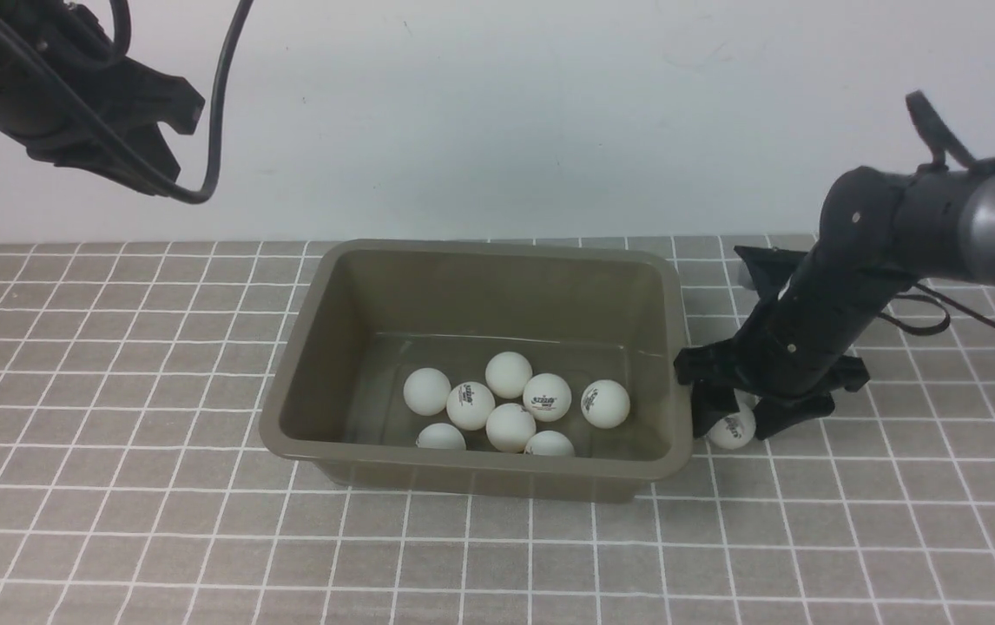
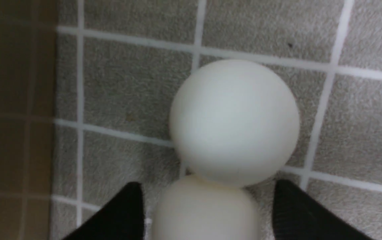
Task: Put the table tennis balls into the box on the grey coffee tablecloth.
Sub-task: 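Reach for and grasp a ping pong ball on the table, then release the ping pong ball into the bin and lift the gripper away, then reach for and grasp a ping pong ball on the table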
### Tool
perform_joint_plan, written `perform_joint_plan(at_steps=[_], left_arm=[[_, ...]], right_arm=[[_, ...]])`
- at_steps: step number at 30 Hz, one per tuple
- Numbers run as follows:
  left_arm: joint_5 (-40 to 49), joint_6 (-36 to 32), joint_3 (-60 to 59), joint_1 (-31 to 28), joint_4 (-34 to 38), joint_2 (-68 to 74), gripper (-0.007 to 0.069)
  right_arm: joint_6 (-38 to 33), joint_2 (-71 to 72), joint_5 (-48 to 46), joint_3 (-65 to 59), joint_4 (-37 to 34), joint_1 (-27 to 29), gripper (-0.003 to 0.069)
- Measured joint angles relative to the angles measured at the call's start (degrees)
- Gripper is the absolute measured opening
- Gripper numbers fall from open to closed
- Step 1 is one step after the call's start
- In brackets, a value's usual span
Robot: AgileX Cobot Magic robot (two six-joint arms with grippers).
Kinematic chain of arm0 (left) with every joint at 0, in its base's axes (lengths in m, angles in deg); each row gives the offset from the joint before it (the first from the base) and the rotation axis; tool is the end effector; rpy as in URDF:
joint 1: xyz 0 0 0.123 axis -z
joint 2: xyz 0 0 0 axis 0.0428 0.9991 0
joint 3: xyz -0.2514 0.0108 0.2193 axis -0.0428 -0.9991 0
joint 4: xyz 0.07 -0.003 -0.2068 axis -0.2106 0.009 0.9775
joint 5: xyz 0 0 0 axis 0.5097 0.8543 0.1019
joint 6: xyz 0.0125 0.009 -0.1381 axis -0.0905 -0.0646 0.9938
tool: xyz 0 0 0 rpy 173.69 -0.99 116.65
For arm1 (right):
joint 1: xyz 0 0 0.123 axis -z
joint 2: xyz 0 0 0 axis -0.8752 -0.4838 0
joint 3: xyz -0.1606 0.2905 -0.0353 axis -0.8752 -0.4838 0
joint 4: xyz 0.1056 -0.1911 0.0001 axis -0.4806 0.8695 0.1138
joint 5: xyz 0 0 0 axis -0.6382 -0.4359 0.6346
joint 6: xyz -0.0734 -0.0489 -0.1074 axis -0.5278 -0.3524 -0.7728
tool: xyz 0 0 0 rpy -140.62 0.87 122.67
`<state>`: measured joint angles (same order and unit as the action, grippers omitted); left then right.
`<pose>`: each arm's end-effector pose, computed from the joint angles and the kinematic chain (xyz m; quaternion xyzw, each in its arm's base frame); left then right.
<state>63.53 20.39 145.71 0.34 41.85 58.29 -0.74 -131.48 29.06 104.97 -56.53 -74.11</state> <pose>0.3267 -0.0455 0.3935 0.1161 0.9573 -0.0925 0.2481 0.3837 0.1218 0.1631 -0.0192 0.9920 0.1232 0.0204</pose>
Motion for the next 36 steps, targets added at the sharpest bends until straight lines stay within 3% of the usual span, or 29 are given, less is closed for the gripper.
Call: perform_joint_plan(at_steps=[3, 11, 16, 23, 29, 31, 36], left_arm=[[0.0, 0.0, 0.0, 0.0, 0.2, 0.0, -0.0005], [0.0, 0.0, 0.0, 0.0, 0.9, 0.0, -0.0005], [0.0, 0.0, 0.0, 0.0, 2.3, -0.1, -0.0005], [0.0, 0.0, 0.0, 0.0, 3.3, -0.2, -0.0005], [0.0, -0.2, -0.1, 0.0, 3.6, -0.6, -0.0005], [0.0, -0.2, -0.5, 0.0, 3.6, -1.5, -0.0005], [0.0, -0.3, -3.1, 0.0, 3.6, -4.2, -0.0005]], right_arm=[[-1.9, 0.1, -1.9, 0.0, 0.1, 0.0, 0.0351], [-2.8, 12.7, -9.0, -0.3, 1.0, -0.1, 0.0359], [-7.8, 20.1, -3.6, -0.2, -5.3, -2.8, 0.0359], [-13.6, 16.8, 5.7, -0.1, -10.6, -8.7, 0.0364], [-13.6, 14.6, 8.2, -0.3, -5.7, -9.2, 0.0562], [-13.4, 15.3, 8.0, -0.3, -2.2, -8.5, 0.0596], [-7.3, 16.1, 6.7, -0.3, 7.0, -3.7, 0.0557]])
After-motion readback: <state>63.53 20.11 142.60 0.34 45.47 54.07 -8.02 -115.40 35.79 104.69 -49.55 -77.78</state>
